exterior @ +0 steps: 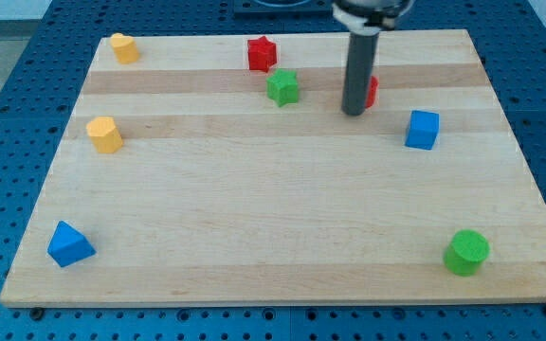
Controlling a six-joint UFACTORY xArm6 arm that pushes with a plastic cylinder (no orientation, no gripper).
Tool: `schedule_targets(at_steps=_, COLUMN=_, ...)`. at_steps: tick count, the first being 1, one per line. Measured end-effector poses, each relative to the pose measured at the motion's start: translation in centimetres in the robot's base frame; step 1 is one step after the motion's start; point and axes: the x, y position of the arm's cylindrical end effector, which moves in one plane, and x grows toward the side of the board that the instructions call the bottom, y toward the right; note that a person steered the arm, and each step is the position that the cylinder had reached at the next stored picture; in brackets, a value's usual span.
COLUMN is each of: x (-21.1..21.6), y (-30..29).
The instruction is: Move the red circle to the top right of the board
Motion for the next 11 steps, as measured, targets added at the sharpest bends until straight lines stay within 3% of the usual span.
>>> schedule_targets(at_steps=1, x=-3.8, y=4.3)
schedule_targets(at_steps=2, x=-3.7, y=5.5)
schedule_targets(at_steps=3, x=-1.3, y=2.2)
schedule_targets(at_steps=4, x=-2.2, y=-0.7)
schedule_targets(at_steps=7, x=-7.5, y=6.0)
schedule_targets(at_steps=11, x=-9.0, y=7.4)
